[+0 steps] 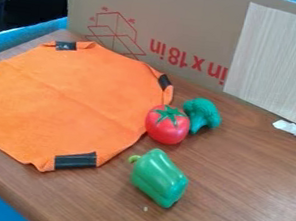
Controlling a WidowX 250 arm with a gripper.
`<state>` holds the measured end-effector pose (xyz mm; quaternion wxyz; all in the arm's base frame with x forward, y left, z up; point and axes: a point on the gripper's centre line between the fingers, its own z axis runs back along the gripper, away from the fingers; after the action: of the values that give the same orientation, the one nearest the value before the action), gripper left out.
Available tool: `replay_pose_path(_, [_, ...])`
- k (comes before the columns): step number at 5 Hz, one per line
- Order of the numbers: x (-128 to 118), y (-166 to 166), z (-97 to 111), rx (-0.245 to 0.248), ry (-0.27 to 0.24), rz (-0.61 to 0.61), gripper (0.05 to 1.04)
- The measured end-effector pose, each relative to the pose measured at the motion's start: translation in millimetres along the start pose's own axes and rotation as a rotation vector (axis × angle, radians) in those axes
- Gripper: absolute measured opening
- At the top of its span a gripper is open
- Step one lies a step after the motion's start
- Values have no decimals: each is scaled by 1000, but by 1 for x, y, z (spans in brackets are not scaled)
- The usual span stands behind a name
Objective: Put the red tomato on the bottom right side of the cloth
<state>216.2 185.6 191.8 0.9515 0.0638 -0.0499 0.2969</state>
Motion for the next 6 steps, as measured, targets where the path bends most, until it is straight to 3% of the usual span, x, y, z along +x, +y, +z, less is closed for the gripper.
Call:
replay_pose_path(2, [-4,-18,-18,-29,24,-75,999])
replay_pose_path(5, [-9,-87,-26,-55,-84,-386,999])
replay_pose_path(6, [-12,-117,-35,-62,-40,-460,999])
